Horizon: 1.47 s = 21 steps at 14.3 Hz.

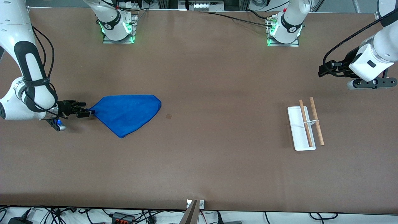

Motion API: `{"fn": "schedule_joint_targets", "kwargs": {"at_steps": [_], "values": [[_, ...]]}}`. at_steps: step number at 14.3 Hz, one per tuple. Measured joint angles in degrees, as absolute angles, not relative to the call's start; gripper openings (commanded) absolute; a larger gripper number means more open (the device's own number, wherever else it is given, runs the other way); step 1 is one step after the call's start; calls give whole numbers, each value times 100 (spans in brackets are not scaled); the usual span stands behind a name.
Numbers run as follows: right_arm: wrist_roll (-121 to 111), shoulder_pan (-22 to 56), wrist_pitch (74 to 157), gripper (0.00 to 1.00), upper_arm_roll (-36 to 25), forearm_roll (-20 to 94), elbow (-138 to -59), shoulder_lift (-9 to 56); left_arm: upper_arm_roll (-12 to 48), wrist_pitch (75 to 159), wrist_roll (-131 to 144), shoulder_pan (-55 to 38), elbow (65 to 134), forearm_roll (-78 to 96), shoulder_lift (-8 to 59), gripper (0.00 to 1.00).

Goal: Pass towel and hang on rack
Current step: 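Lower the right gripper onto the towel corner and close it, then lift the towel corner with the right gripper off the table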

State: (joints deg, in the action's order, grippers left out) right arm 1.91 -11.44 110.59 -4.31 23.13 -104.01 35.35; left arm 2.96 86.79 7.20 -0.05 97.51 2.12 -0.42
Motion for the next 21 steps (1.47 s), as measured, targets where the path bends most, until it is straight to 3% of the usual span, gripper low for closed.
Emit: {"fn": "schedule_joint_targets", "kwargs": {"at_steps": [13,18,21], "values": [[225,-1096,11254,91,-372,2560,-10413,3735,296,8673,720,-5,9751,212,-42,100],[252,-1083,11297,84,-373,2579,-10413,3763,296,8673,720,-5,9751,212,-42,100],[260,-1085,11300,71,-379,2578,-10413,3769,296,8673,720,-5,9751,212,-42,100]]}}
